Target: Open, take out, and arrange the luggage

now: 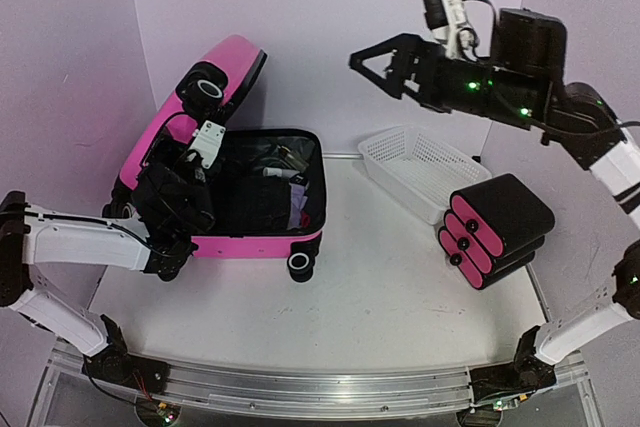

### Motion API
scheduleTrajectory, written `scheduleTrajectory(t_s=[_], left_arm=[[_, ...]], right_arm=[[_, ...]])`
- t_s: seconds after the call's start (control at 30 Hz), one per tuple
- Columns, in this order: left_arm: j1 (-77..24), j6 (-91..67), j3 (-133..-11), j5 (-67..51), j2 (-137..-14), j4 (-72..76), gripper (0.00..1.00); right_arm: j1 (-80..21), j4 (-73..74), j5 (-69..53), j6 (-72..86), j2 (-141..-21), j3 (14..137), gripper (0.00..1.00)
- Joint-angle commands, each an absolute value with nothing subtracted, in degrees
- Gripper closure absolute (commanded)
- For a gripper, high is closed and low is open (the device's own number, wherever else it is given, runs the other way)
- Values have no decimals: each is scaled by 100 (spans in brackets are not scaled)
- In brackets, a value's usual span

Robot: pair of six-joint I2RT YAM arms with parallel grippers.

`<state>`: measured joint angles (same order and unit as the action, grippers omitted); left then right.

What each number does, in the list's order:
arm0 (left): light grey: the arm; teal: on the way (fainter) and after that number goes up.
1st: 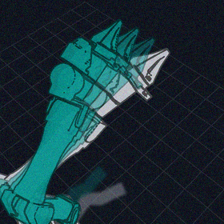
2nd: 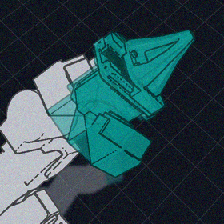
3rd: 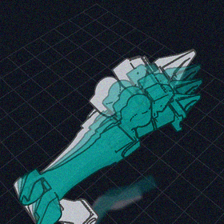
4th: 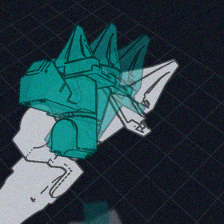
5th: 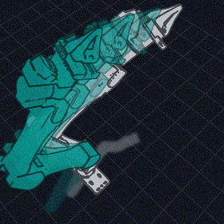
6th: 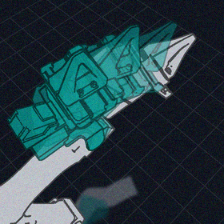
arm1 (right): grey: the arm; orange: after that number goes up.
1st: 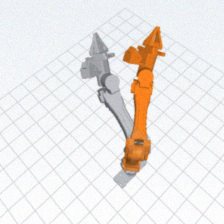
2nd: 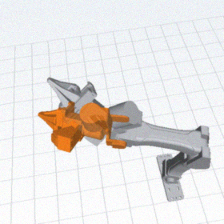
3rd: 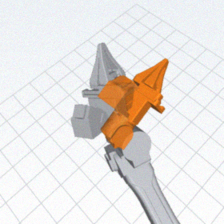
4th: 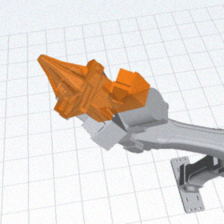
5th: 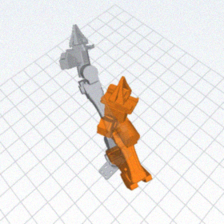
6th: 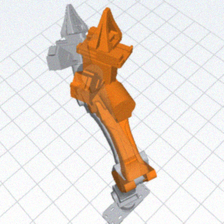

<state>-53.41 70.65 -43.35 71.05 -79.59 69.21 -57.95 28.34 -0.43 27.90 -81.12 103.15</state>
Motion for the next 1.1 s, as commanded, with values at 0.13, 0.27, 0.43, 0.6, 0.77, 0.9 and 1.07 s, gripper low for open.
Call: scheduleTrajectory(t_s=[0.13, 0.27, 0.43, 0.6, 0.77, 0.9, 1.07], left_arm=[[-5300, 6699, -4448, 7424, -7139, 6430, 20], [-5239, 6583, -4455, 7621, -7015, 6239, 23], [-5112, 6459, -4594, 7767, -6864, 5911, 22], [-5046, 6421, -4724, 7935, -6679, 5611, 23], [-4950, 5577, -4817, 7977, -6341, 4123, 32], [-4759, 3603, -5149, 7697, -5941, 1470, 35], [-4332, 2858, -5375, 7291, -5725, 382, 45]], right_arm=[[-4862, 3947, 1353, 2462, -9171, 9527, 2], [-4859, 4448, 1279, 2406, -10517, 10463, 2], [-4819, 4518, 1602, 2628, -11774, 11253, 2], [-4663, 4536, 1807, 2971, -12692, 11871, 6], [-4533, 4537, 1645, 3128, -13241, 12293, 31], [-4527, 4488, 1232, 3064, -13551, 12599, 38], [-4527, 4456, 1099, 3060, -13814, 12827, 55]])
